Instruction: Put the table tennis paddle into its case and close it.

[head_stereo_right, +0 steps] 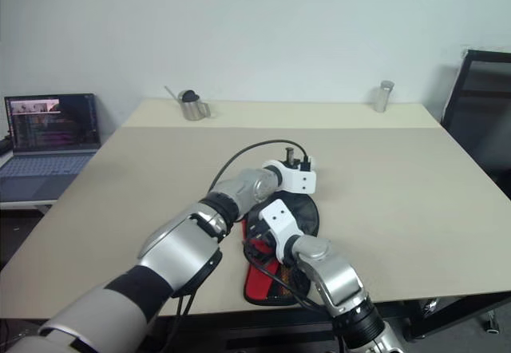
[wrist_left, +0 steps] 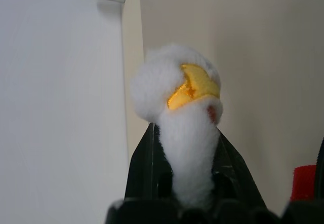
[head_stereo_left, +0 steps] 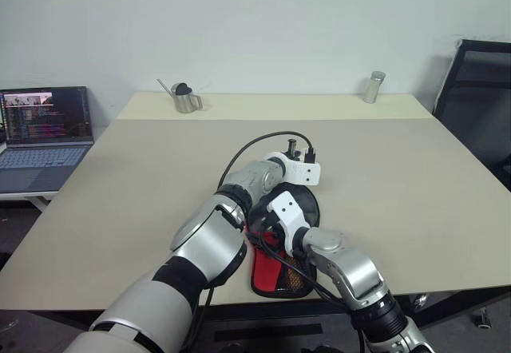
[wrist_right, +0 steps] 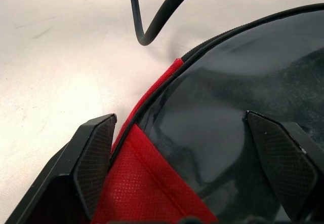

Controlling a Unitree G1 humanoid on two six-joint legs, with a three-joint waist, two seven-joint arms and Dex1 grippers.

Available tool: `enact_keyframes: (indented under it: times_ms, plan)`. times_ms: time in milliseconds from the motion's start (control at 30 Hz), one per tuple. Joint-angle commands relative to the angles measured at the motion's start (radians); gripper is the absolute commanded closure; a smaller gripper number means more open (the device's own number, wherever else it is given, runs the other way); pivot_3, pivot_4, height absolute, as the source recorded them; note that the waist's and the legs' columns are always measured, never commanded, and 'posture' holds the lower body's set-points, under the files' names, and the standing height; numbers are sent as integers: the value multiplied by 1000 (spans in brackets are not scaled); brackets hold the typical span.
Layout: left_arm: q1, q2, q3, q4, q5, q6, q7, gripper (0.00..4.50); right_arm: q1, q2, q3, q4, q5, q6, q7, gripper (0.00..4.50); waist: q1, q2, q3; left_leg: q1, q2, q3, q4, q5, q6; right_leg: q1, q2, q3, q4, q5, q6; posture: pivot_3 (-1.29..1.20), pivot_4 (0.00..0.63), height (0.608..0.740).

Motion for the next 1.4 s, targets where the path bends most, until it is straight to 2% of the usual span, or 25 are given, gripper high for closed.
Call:
enact_keyframes:
  times_ms: [33, 267, 600, 733, 1000, 1233, 1400]
  plan:
    - [-66, -21, -6, -44, 6, -4, 40, 4322, 65, -8, 44, 69, 3, 96, 3, 0, 0, 0, 0, 0, 0, 0, 0, 0, 0, 0, 0, 0, 0, 0, 0, 0, 150, 740]
    - [-68, -53, 26, -45, -30, 5, 16, 4322, 81, -13, 44, 46, 3, 110, -6, 0, 5, 0, 0, 0, 0, 0, 0, 0, 0, 0, 0, 0, 0, 0, 0, 0, 150, 740]
    - [-24, -67, 85, -43, -96, 52, -150, 4322, 87, -14, 38, 40, 4, 108, -13, 0, 7, 0, 0, 0, 0, 0, 0, 0, 0, 0, 0, -1, 0, 0, 0, 0, 150, 740]
    - [-10, -69, 130, -45, -147, 65, -227, 2982, 87, -10, 43, 41, 4, 105, -13, 0, 7, 0, 0, 0, 0, 0, 0, 0, 0, 0, 0, -1, 0, 0, 0, 0, 150, 740]
    - [16, -62, 127, -49, -149, 43, -234, 16, 72, -17, 40, 59, 2, 92, -4, 0, 5, 1, -2, 0, 0, 0, 0, 0, 0, 0, 0, 0, 0, 0, 0, 0, 150, 740]
    - [39, -55, 170, -57, -198, 7, -287, 16, 53, -20, 29, 58, 3, 90, 1, 0, 5, 3, -6, 1, 0, 0, 0, 0, 0, 0, 0, 0, 0, 0, 0, 0, 150, 740]
    - [40, -19, 277, -71, -308, -31, -343, 16, 46, -26, -12, -28, 35, 129, 7, 0, 5, 3, -6, 1, 0, 0, 0, 0, 0, 0, 0, 0, 1, 0, 0, 0, 150, 740]
